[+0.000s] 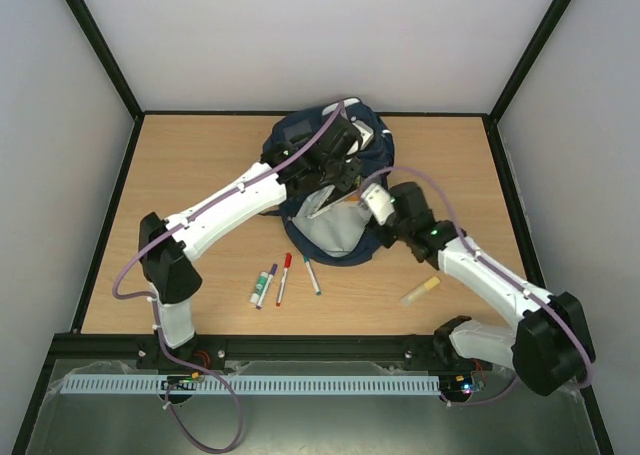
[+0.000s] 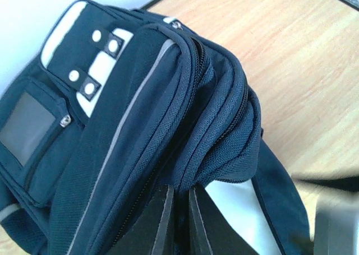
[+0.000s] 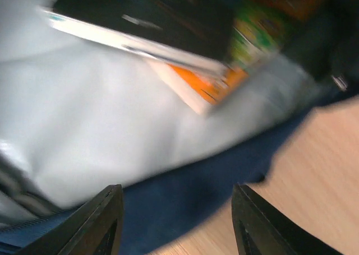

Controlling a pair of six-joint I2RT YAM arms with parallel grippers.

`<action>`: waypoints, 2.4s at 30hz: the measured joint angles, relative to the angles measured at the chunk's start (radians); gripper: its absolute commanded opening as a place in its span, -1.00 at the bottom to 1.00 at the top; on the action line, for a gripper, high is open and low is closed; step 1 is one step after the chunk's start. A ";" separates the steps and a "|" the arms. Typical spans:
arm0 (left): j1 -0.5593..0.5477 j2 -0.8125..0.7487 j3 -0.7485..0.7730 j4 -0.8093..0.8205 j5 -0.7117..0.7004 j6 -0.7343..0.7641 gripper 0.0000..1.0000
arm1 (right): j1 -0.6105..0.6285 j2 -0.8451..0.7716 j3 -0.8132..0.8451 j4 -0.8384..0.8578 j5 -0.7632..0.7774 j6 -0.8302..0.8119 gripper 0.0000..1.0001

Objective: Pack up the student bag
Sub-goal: Place the book in the student bag, then zip the student bag at the center of the board.

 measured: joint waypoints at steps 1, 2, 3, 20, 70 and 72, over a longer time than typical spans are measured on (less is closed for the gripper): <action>-0.001 -0.008 -0.025 0.012 0.007 -0.005 -0.87 | -0.048 -0.006 0.008 -0.031 -0.019 0.028 0.03; -0.002 -0.018 -0.055 0.026 0.017 -0.012 -0.87 | -0.102 -0.006 0.019 -0.062 -0.035 0.056 0.02; -0.004 -0.028 -0.090 0.044 0.030 -0.022 -0.87 | -0.166 -0.003 0.034 -0.095 -0.058 0.085 0.02; -0.065 -0.153 -0.571 0.249 0.223 -0.146 0.66 | -0.507 -0.003 0.118 -0.233 -0.400 0.278 0.11; 0.151 -0.346 -1.227 0.718 0.356 -0.261 0.19 | -0.369 0.619 0.386 -0.179 -0.477 0.305 0.02; 0.146 -0.327 -1.223 0.727 0.346 -0.249 0.13 | -0.369 0.619 0.386 -0.179 -0.478 0.305 0.02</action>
